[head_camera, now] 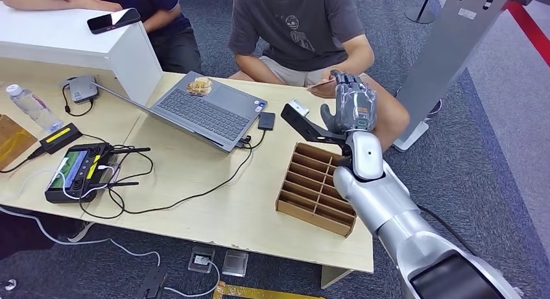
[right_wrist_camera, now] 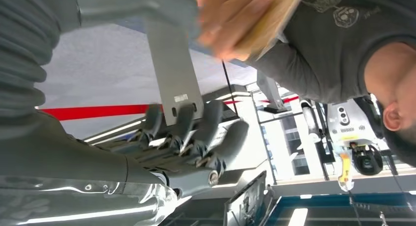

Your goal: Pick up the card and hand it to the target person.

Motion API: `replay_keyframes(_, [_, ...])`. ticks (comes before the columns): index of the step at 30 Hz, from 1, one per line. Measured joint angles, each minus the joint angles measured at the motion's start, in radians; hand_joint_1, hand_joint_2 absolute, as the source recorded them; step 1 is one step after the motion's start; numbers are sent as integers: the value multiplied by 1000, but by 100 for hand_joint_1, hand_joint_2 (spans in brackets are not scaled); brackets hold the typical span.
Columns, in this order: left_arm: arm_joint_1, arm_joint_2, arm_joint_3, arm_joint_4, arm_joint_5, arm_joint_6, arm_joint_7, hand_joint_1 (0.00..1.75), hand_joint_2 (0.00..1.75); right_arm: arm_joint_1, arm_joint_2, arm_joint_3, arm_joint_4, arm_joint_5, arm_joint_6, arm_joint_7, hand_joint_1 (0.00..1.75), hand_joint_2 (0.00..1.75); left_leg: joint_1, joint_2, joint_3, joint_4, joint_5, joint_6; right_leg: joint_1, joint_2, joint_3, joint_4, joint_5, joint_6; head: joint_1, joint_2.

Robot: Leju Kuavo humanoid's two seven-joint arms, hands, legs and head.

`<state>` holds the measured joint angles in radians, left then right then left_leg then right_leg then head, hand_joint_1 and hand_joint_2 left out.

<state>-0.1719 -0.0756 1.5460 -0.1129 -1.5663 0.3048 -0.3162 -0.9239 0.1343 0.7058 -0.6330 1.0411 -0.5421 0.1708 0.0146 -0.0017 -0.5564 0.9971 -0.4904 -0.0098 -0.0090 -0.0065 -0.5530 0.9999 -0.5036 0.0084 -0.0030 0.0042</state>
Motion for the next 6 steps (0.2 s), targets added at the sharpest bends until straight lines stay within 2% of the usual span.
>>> replay_keyframes(6, [0,0,0,0,6,0,1,0,0,0,2,1,7,-29,-22,-17,0,175,0,0,0,0,0,0,0,0,0,0,0,0,0,0])
